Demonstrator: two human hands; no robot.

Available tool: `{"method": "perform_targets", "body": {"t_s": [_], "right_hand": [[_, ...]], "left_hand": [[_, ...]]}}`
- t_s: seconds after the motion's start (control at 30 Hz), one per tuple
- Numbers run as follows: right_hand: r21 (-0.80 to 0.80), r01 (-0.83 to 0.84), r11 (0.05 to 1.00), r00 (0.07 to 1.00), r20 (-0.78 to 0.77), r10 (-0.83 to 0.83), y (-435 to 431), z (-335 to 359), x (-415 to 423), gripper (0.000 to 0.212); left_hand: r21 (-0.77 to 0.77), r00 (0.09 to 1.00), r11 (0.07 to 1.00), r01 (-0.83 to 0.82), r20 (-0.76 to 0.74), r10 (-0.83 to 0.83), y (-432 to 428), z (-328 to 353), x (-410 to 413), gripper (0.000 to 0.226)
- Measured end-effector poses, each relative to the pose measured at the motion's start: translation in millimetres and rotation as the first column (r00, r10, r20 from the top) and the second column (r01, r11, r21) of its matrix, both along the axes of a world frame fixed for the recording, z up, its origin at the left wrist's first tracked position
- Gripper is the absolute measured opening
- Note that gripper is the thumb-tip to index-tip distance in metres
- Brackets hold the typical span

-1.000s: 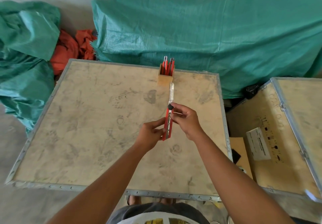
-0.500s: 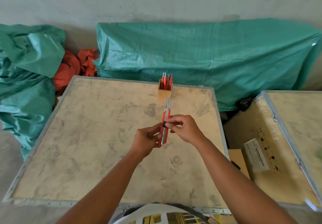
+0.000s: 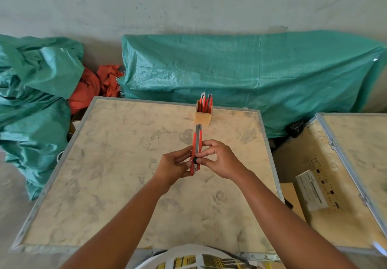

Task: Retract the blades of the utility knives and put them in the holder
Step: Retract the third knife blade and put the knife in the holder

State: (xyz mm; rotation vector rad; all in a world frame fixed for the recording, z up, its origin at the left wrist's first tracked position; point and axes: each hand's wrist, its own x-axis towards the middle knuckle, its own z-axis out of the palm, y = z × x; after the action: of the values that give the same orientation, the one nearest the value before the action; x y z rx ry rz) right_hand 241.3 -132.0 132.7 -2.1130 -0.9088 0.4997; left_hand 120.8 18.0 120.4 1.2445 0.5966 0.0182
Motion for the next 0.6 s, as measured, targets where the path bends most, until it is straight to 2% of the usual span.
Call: {"method": "perform_targets", "body": {"t_s": [0.17,0.33,0.43,0.6], "right_hand": [[-0.037,-0.027,0.999,1.0,-0.001,0.027,5,8,-7,0.02],[0.014,-0.065,0.998,0.997,-0.032,0.065,8,15,-10,0.024],[-0.015,-0.045,0.999,0.999,-0.002,0.045,9,16,-12,0.02],[0.024,-0.04,0.999,0.998,0.048,0.039,10,14,-17,0.017]], "left_hand": [[-0.024,1.0,1.0,0.012,0.011,-0.012,5,2,-6,0.049],[-0.065,0.998,0.997,0.047,0.051,-0.044,10,7,-11,0.05],[-0.068,0.995,0.995,0.077,0.062,-0.073,13,12,-14,0.054],[-0.057,0.995,0.994,0.088,0.054,-0.085,13,13,-14,0.053]]}}
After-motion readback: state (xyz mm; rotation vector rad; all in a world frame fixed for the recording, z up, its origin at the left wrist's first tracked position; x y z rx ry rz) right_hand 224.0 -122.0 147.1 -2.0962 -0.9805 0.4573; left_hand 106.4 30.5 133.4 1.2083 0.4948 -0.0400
